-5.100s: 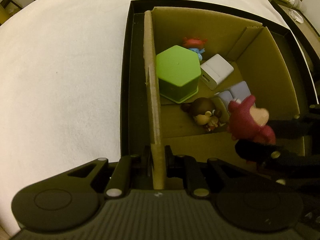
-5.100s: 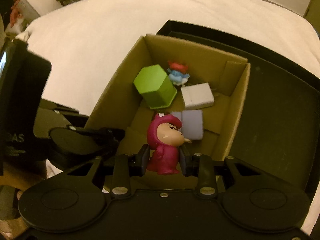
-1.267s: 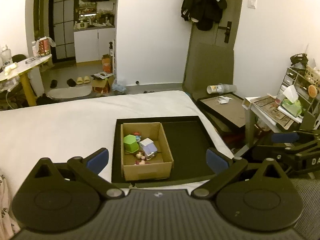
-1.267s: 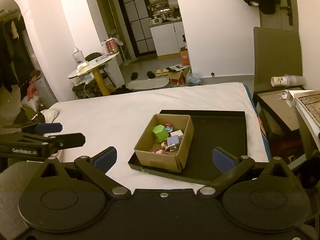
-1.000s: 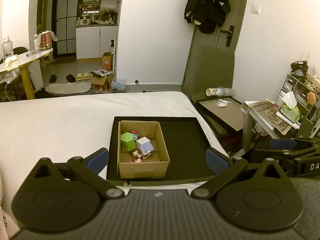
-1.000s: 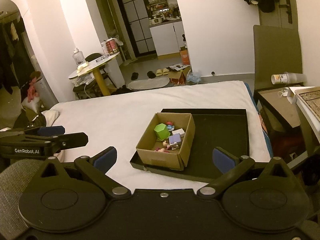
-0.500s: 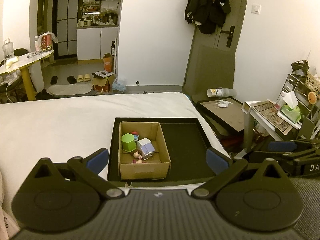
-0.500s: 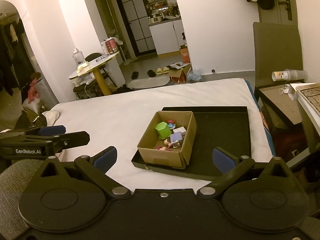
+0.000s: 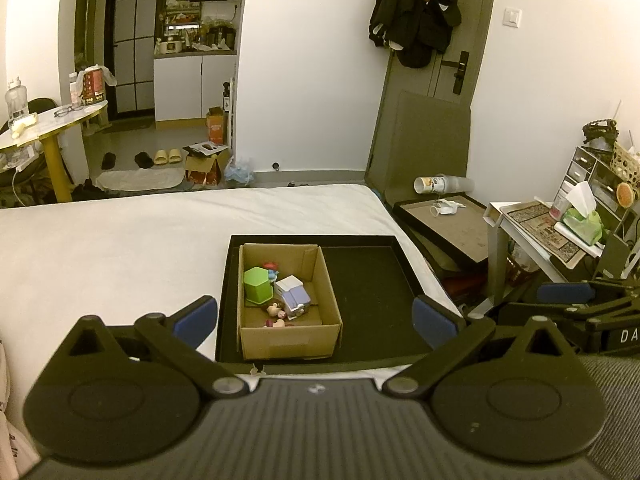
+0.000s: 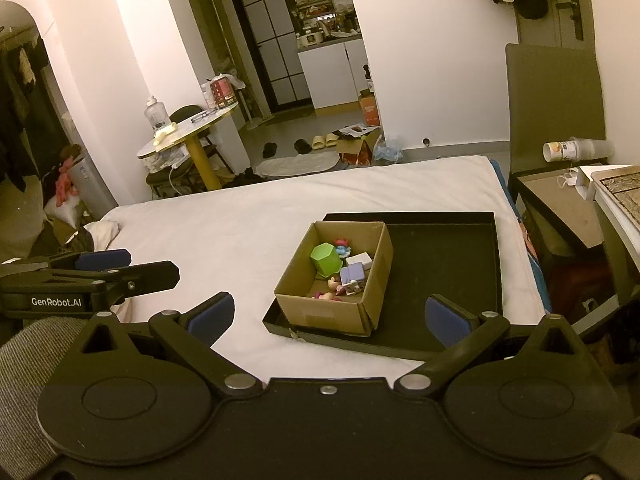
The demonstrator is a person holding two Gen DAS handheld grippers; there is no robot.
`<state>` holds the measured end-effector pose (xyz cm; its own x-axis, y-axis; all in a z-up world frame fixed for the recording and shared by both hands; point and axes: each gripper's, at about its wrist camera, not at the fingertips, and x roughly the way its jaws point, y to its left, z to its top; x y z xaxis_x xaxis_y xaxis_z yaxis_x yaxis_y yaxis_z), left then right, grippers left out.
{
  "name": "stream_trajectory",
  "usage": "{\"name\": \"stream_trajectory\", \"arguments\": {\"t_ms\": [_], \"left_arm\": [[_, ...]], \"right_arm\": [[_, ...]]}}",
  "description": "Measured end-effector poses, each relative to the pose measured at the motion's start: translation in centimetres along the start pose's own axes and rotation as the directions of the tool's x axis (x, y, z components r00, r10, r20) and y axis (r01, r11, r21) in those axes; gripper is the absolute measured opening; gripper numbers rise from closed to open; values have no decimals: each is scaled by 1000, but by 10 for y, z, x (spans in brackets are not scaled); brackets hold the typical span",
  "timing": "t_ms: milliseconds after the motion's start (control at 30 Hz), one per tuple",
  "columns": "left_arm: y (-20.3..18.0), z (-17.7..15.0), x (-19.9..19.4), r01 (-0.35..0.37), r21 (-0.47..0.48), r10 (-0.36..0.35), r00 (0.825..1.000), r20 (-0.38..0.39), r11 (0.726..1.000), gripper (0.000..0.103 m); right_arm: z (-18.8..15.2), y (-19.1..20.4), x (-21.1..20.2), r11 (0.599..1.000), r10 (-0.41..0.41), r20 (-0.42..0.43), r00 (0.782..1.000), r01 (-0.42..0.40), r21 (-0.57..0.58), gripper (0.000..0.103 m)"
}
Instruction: Organize rigid objects
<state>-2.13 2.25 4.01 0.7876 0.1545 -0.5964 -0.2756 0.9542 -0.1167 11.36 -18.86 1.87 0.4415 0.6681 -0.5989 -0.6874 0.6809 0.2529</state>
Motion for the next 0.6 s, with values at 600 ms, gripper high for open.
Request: {"name": "stream_trajectory", "arguments": {"t_ms": [600], "left_arm": [[2,1,1,8,-3,-8,1000,-6,1000,103]], "right_arm": [[0,1,0,1000,-1,0,1000,1,-1,103]]}}
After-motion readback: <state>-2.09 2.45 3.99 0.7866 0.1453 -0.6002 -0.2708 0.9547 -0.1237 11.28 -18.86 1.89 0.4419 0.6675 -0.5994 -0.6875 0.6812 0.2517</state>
